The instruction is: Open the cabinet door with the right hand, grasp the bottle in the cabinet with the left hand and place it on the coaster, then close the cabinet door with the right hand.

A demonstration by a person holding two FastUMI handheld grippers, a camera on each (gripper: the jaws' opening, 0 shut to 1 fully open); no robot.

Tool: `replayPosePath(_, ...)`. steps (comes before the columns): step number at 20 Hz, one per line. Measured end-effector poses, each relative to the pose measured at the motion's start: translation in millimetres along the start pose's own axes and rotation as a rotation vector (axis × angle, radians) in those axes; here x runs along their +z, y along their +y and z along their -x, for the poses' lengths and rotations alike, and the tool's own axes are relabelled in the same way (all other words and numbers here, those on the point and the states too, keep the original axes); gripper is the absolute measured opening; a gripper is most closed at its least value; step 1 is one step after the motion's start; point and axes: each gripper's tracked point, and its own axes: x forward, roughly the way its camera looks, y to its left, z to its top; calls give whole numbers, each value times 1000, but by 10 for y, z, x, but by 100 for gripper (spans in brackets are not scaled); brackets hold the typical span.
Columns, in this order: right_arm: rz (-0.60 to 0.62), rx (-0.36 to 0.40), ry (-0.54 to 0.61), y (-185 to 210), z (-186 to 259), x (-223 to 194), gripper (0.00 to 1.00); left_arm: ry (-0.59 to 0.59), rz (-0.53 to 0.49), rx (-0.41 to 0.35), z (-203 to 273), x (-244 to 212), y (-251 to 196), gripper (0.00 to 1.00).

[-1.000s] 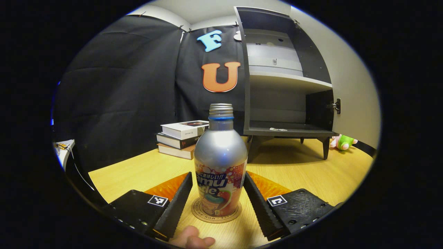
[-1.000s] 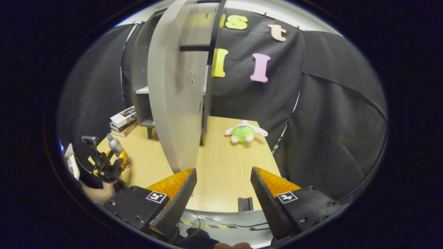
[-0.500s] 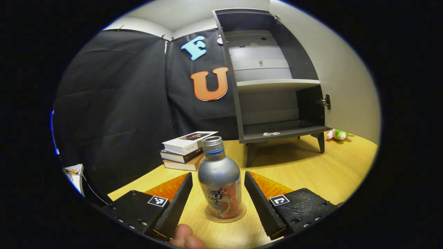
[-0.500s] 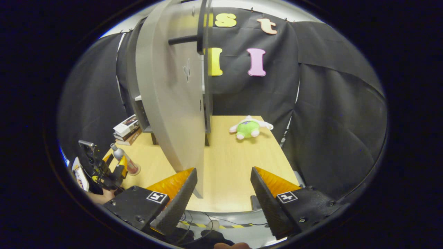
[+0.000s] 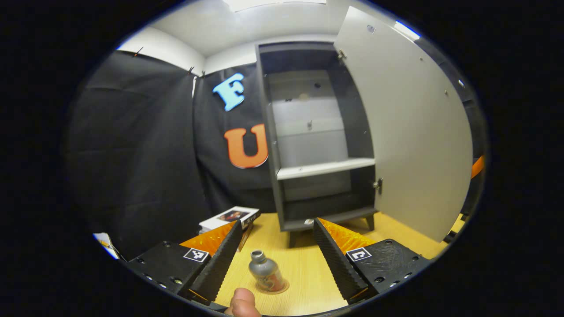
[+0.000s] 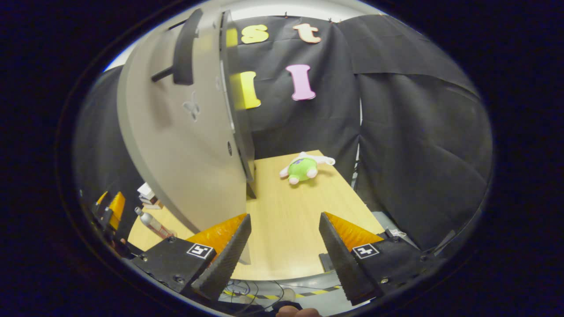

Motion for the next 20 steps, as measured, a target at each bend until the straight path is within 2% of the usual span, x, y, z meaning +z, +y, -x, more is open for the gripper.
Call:
replayPosePath(2, -35, 38, -58, 38, -24, 271, 98, 23, 37, -103, -67, 226, -282, 97)
replayPosePath(3, -36, 74, -75, 96, -32, 383, 98, 83, 52, -168, -99, 243, -438, 96)
replayPosePath(4, -33, 96, -91, 124, -19, 501, 98, 121, 54, -187, -150, 316, -510, 96)
replayPosePath(6, -35, 124, -147, 125, 75, 794, 96, 124, 72, -160, -292, 604, -412, 96)
replayPosePath(7, -35, 133, -187, 134, 171, 938, 98, 106, 102, -147, -386, 742, -392, 96)
replayPosePath(8, -36, 146, -230, 162, 274, 1106, 98, 92, 133, -140, -447, 845, -357, 100)
replayPosePath(9, -36, 159, -267, 203, 349, 1239, 98, 79, 159, -131, -508, 927, -318, 96)
replayPosePath(11, -21, 191, -310, 318, 496, 1380, 98, 75, 174, -102, -587, 954, -224, 96)
replayPosePath(13, 3, 214, -342, 434, 636, 1462, 95, 93, 166, -100, -604, 886, -222, 96)
replayPosePath(14, 21, 206, -363, 450, 680, 1508, 98, 86, 150, -99, -600, 898, -204, 95)
replayPosePath(15, 30, 207, -374, 471, 711, 1532, 94, 84, 142, -108, -591, 888, -227, 95)
replayPosePath(20, -42, 233, -339, 603, 693, 1453, 97, 100, 127, -133, -483, 750, -236, 95)
